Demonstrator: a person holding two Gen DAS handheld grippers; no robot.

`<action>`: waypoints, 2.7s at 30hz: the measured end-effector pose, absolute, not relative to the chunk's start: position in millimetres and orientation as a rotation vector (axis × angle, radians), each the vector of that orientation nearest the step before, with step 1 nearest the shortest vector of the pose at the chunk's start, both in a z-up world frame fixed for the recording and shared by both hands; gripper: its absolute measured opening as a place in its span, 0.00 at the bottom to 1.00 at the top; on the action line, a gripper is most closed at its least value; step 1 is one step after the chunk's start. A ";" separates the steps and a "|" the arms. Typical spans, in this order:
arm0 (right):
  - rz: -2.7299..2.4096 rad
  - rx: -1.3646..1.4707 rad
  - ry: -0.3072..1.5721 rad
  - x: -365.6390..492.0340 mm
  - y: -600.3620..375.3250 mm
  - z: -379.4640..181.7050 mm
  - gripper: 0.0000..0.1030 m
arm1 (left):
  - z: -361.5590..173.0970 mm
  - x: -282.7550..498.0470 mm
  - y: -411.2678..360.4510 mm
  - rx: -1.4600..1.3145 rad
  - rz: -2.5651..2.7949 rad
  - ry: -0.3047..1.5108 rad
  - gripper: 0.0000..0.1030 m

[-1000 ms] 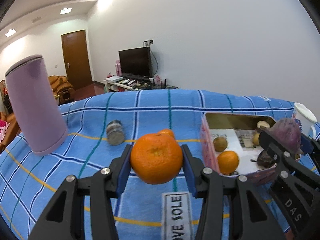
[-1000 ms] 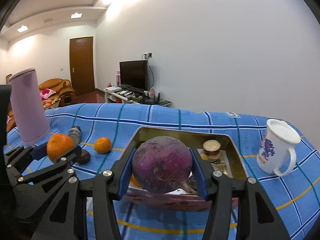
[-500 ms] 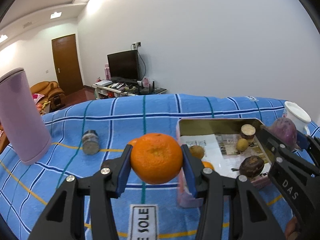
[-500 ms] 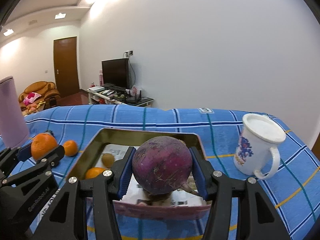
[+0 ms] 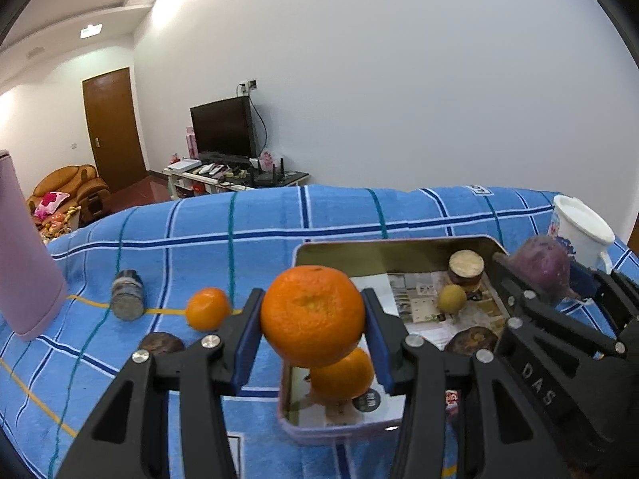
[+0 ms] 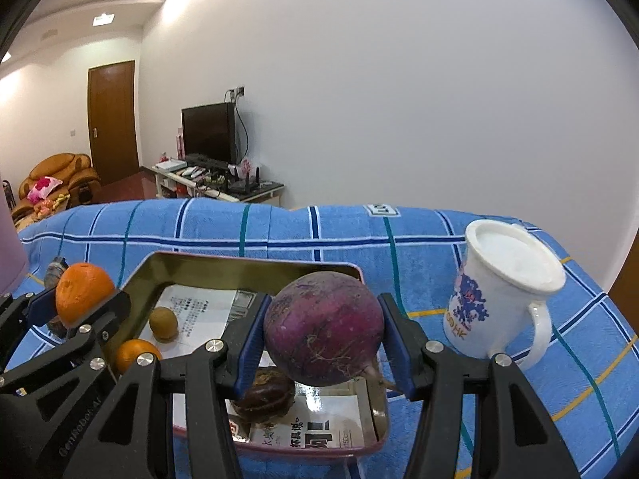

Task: Organize fruits
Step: 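Lower and release the orange with the left tool while the right tool releases the turnip into the tin, then move both tools back over the cloth toward the dark brown round fruit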

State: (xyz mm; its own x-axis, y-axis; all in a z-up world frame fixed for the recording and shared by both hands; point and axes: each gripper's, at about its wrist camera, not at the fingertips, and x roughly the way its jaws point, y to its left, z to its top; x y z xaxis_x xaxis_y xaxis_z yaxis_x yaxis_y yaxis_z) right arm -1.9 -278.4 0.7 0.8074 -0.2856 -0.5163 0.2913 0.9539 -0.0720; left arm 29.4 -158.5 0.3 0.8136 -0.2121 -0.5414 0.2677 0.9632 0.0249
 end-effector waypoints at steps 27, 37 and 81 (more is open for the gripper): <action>-0.171 0.132 0.687 25.1 -297.0 -17.8 0.54 | -5.8 48.8 -168.7 0.094 -0.282 0.633 0.48; -0.154 0.148 0.684 28.1 -298.8 -19.3 0.54 | -6.1 45.2 -164.1 0.083 -0.279 0.620 0.48; -0.324 0.320 0.185 -60.8 -316.5 34.6 0.95 | 17.2 30.8 -67.5 -0.017 0.013 0.511 1.00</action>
